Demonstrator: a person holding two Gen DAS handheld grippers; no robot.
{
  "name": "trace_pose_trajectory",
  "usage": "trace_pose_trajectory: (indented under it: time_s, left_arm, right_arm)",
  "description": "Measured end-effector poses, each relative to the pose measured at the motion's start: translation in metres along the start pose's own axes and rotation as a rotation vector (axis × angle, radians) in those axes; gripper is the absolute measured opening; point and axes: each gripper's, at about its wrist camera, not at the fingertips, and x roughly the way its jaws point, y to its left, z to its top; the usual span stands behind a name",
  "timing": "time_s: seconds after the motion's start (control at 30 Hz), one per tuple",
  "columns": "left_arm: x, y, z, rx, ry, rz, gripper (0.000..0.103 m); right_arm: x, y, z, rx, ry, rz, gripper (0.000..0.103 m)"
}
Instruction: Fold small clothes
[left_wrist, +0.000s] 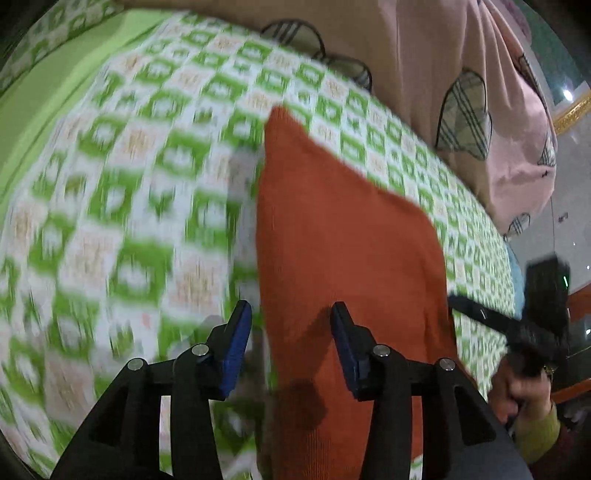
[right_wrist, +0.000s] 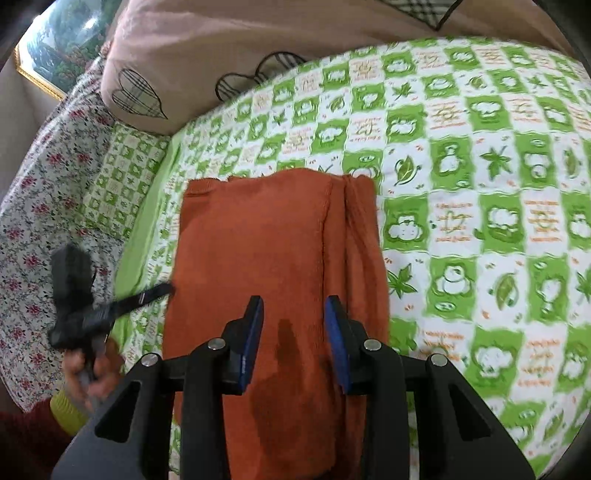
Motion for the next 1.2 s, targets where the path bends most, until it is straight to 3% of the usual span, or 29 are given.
trace_pose_trajectory:
  time_s: [0.13,0.3,0.47,0.63,0.87,1.03,1.07,1.13,1.2]
  left_arm:
    - [0.002,0.002,-0.021,-0.018,0.031,-0.011,0.047]
    - [0.000,-0.001,-0.025,-0.016,0.027,-0.012,0.048]
    - [0.005,-0.005,-0.023,-0.015,0.042,-0.008,0.049]
    - [0.006,-0.005,-0.022,-0.016,0.047,-0.007,0.049]
    - [0.010,-0.005,-0.022,-0.027,0.051,-0.014,0.049]
    - [0.013,-0.006,-0.021,-0.020,0.062,-0.014,0.050]
    - [0.013,-0.006,-0.021,-0.021,0.063,-0.014,0.050]
    - [0.013,-0.008,-0.021,-0.023,0.065,-0.015,0.050]
    - [0.011,-0.012,-0.020,-0.016,0.060,-0.018,0.050]
  right_arm:
    - [0.016,-0.010,-0.001,0.048,0.042,-0.045,0.021]
    - [-0.003,-0.012,-0.003,0.062,-0.007,-0.032,0.021]
    - [0.014,-0.019,-0.006,0.078,0.058,-0.032,0.021]
    - [0.015,-0.022,-0.006,0.109,0.046,-0.039,0.022]
    - [0.013,-0.024,-0.006,0.082,0.036,-0.075,0.027]
    - [0.026,-0.026,-0.004,0.097,0.055,-0.046,0.034]
    - [0.027,-0.025,-0.004,0.092,0.058,-0.036,0.030]
    - [0.024,-0.023,-0.002,0.086,0.069,-0.018,0.010]
    - [0.001,-0.018,0.003,0.101,0.019,0.027,0.010]
